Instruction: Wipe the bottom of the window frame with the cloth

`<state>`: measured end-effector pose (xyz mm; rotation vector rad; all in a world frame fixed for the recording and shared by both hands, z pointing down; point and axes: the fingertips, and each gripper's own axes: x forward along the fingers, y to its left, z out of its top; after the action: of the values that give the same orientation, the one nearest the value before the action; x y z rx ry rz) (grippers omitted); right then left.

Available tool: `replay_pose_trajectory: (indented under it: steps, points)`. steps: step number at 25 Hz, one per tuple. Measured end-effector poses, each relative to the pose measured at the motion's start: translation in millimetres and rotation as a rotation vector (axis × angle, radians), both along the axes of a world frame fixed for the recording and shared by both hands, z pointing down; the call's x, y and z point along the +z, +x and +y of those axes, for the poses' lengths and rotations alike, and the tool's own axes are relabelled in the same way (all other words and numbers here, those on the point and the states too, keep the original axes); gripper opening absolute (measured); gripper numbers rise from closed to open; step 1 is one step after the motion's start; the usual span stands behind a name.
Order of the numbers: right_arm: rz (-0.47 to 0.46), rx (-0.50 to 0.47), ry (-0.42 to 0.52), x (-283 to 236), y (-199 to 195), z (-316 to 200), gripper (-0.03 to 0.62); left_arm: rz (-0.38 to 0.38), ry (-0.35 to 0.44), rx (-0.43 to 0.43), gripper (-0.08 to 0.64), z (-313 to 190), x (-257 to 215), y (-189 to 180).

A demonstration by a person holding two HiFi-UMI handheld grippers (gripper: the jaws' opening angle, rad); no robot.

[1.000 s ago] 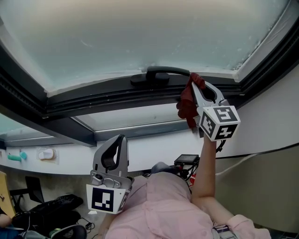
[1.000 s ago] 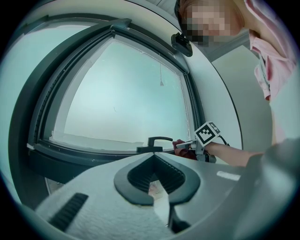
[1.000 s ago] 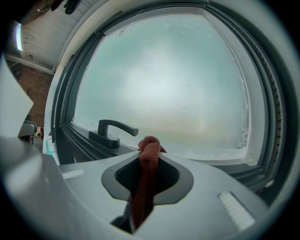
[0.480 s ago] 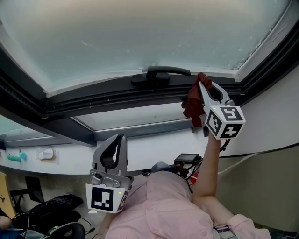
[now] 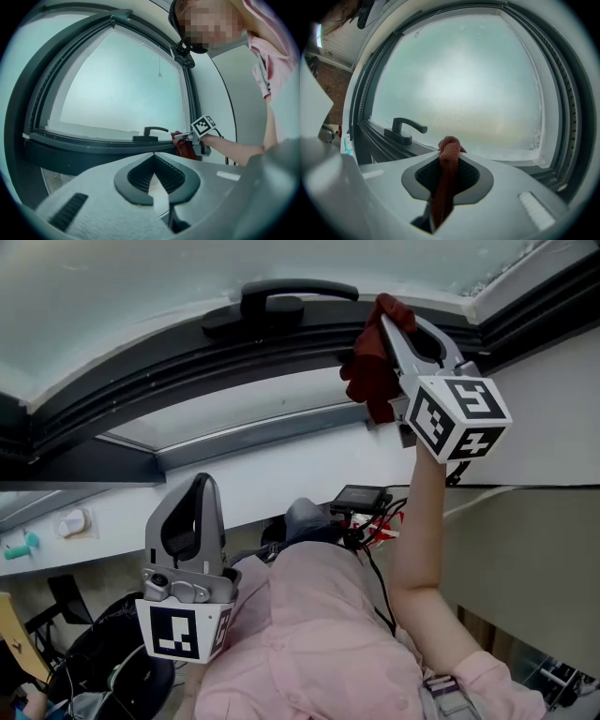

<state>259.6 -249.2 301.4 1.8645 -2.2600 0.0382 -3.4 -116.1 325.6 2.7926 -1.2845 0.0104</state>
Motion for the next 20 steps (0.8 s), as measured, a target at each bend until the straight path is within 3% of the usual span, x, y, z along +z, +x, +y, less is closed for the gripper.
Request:
replay_pose_trajectory:
  steps: [10,20]
  points:
    - [0.003,-0.005,-0.011,9,-7,-1,0.057,-0.053,-0.101,0.037,0.000,11,31,-11]
    - [0.032,0.004,-0.010,12,-8,-5,0.057,-0.055,-0.113,0.050,0.000,25,41,-16]
